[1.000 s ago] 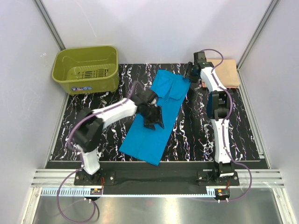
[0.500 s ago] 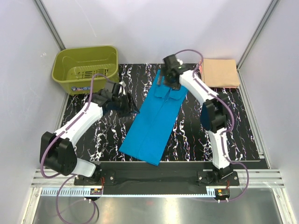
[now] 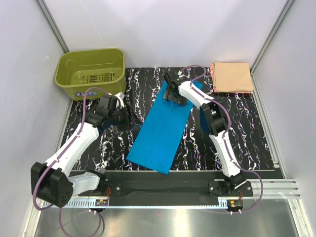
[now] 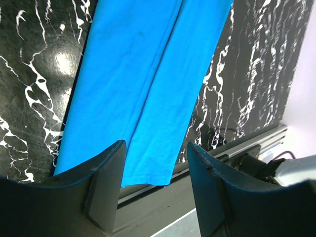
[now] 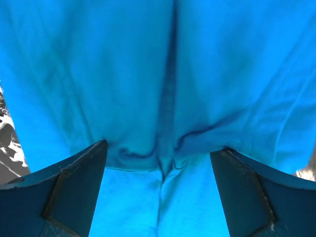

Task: Fold and stack the t-shirts
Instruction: Fold the tshirt

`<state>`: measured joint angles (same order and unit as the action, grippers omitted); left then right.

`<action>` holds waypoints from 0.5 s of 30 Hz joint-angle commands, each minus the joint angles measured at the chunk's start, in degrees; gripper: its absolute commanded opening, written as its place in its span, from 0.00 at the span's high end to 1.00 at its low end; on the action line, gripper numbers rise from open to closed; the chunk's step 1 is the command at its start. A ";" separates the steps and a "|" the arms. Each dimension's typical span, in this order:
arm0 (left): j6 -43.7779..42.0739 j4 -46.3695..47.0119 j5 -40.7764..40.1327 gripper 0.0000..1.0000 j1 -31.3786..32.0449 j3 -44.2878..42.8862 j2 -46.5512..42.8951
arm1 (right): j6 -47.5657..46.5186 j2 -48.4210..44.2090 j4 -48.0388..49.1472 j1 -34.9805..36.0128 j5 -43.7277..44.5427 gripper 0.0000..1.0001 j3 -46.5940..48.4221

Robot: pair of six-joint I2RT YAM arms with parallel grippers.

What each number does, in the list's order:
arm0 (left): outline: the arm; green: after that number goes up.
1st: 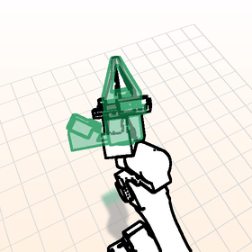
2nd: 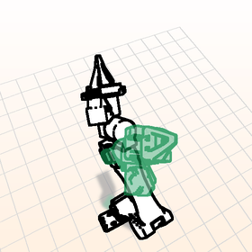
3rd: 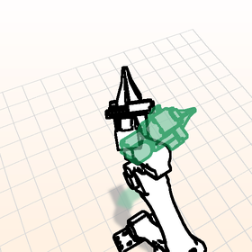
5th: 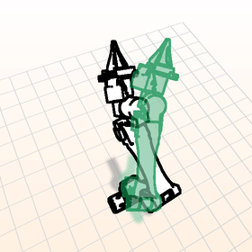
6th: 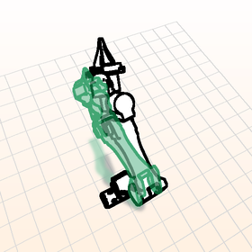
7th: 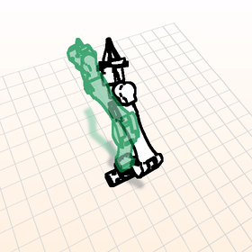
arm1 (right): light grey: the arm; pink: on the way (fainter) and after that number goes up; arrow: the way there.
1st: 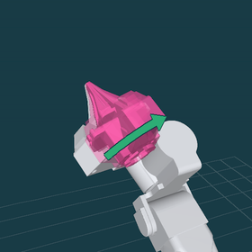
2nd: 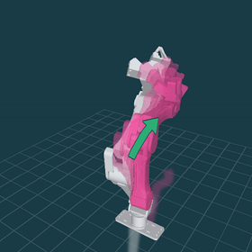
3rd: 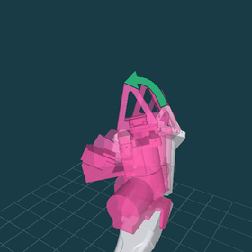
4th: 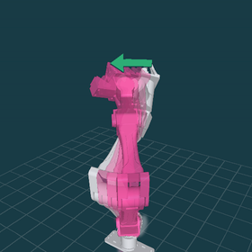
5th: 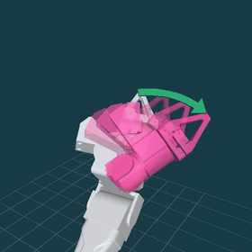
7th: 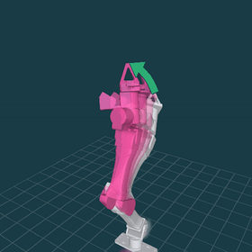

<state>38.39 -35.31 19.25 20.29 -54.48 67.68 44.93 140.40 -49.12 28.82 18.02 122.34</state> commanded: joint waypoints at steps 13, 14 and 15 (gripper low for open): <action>-4.72 0.42 7.47 0.38 -2.89 1.66 4.12 | -31.46 7.27 8.25 0.45 -7.03 0.09 7.85; -5.60 0.59 7.56 0.38 -2.72 1.66 6.21 | -32.52 4.91 9.39 0.45 -8.43 0.09 6.08; -5.96 1.29 7.39 0.38 -2.54 1.57 7.19 | -33.32 3.32 10.27 0.45 -8.79 0.09 1.63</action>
<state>35.31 -35.94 23.99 17.65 -53.71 71.37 18.94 147.35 -40.42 29.04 14.28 131.70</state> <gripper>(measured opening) 0.615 0.911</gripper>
